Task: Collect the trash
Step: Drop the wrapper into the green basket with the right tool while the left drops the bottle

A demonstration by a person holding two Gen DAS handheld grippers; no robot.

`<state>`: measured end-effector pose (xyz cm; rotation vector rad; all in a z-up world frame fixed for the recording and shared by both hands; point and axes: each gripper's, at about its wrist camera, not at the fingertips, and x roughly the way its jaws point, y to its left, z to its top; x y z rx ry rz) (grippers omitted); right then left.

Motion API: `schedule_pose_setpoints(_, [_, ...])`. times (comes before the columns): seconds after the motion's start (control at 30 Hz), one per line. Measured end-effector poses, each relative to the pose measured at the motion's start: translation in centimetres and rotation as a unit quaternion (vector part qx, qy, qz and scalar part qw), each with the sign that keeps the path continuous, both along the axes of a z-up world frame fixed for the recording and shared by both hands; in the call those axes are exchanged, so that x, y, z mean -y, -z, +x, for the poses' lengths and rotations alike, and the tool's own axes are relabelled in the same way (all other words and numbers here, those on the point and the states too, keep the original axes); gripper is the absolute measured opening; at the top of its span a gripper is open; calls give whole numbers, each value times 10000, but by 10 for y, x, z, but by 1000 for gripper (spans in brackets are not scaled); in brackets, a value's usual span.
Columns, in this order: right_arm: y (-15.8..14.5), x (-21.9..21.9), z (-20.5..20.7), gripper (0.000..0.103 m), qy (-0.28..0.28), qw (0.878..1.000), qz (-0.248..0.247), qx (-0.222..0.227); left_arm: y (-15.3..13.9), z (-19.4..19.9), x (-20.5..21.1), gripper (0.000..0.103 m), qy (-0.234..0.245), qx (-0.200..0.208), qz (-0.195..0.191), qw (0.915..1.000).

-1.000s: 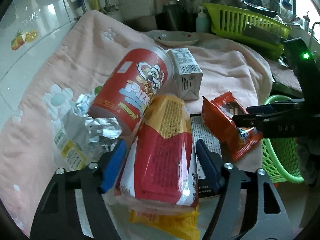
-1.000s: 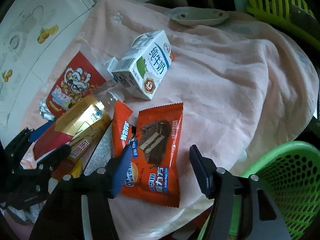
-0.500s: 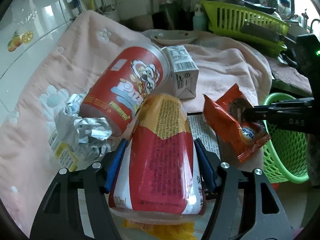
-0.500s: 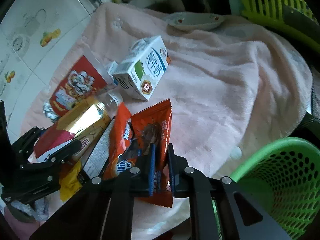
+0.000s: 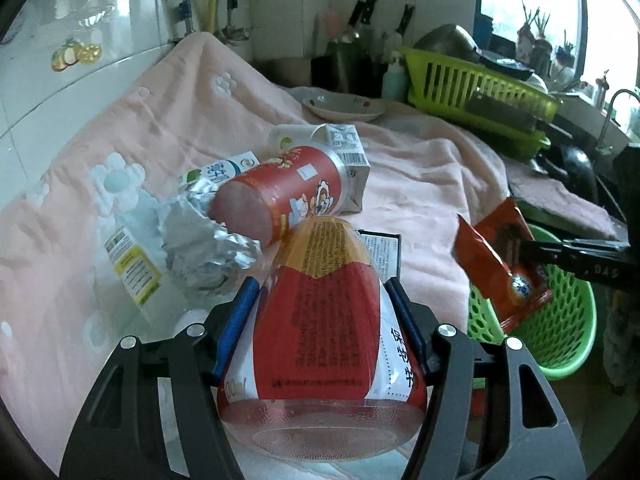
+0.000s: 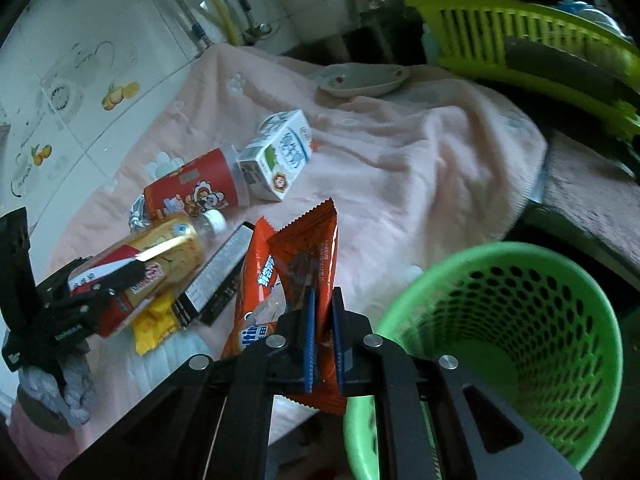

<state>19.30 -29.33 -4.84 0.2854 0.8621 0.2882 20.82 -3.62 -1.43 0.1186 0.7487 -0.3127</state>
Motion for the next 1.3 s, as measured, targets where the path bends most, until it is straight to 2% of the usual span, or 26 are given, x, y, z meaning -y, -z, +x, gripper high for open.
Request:
schedule_pose_setpoints(0.2, [2,28,-25,8,289,9995,-129,22,-15,-26,-6,63,36,132,-373,9992])
schedule_pose_setpoints(0.37, [20,53,-42,8,597,9973,-383,-193,-28,-49,3,63,234,311,-580,9976])
schedule_pose_setpoints(0.63, [45,97,-71,22,1053,9916,-604,-444,-32,-74,53,63,893,265,-898,9916])
schedule_pose_setpoints(0.7, [46,103,-76,35,1125,9904,-674,-427,-27,-77,72,63,1051,194,-921,9900])
schedule_pose_setpoints(0.9, [38,118,-93,54,1260,9886,-786,-252,-6,-79,124,63,1426,-105,-925,9854])
schedule_pose_setpoints(1.0, [34,125,-102,67,1309,9876,-856,-116,8,-76,151,63,1589,-318,-862,9830])
schedule_pose_setpoints(1.1, [32,132,-112,72,1346,9873,-842,-37,23,-73,175,63,1737,-509,-723,9808])
schedule_pose_setpoints(1.3, [35,143,-122,75,1415,9872,-738,8,58,-62,218,63,1914,-954,-285,9765])
